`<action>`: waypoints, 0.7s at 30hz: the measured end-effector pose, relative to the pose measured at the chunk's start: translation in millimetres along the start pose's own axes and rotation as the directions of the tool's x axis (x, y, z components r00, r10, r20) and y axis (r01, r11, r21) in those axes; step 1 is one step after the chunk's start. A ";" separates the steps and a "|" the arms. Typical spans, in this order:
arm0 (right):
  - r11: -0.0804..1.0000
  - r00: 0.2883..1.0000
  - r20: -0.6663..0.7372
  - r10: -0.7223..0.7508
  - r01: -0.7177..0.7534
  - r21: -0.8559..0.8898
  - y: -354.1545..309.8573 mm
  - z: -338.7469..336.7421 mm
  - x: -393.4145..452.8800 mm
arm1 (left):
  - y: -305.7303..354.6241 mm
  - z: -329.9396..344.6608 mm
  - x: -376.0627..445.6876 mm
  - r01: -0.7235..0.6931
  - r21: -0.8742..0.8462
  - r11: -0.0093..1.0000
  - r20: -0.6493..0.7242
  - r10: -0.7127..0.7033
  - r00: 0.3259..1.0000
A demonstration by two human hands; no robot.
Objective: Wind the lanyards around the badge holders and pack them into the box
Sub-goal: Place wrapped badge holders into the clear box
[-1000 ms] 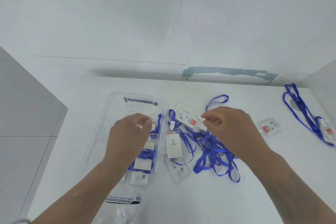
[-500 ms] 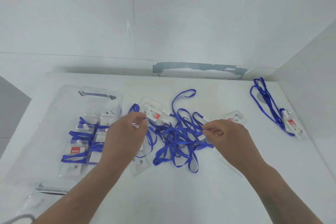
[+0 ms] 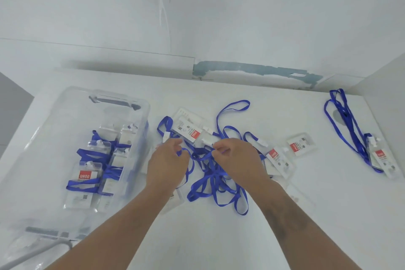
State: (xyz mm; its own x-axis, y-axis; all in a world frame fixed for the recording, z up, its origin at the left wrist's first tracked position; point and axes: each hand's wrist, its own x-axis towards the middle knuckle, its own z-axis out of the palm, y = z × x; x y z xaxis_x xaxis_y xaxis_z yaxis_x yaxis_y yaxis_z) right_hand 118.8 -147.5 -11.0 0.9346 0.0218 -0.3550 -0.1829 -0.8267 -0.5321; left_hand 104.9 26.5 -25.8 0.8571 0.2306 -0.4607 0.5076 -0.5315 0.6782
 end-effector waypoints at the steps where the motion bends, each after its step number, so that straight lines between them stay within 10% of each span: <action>1: 1.000 1.000 0.005 -0.009 0.009 -0.020 -0.9 6.7 12.0 | 0.4 3.8 8.3 0.017 -0.006 1.000 -0.011 -0.018 1.000; 15: 0.889 0.973 0.087 -0.213 0.229 -0.396 -17.1 60.2 114.3 | 4.9 28.4 69.2 0.174 -0.104 0.979 -0.044 -0.179 0.983; 21: 0.937 0.975 0.003 -0.220 0.212 -0.277 -13.8 52.7 102.3 | 12.8 23.0 67.3 0.142 -0.200 0.969 -0.127 -0.169 0.977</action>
State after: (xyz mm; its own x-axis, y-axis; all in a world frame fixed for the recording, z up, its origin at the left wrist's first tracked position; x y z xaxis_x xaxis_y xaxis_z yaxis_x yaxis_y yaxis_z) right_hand 200.8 -104.2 -80.4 0.9511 0.2046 -0.2312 0.1115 -0.9260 -0.3607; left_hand 167.0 16.4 -61.3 0.7630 0.4185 -0.4926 0.6314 -0.3195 0.7066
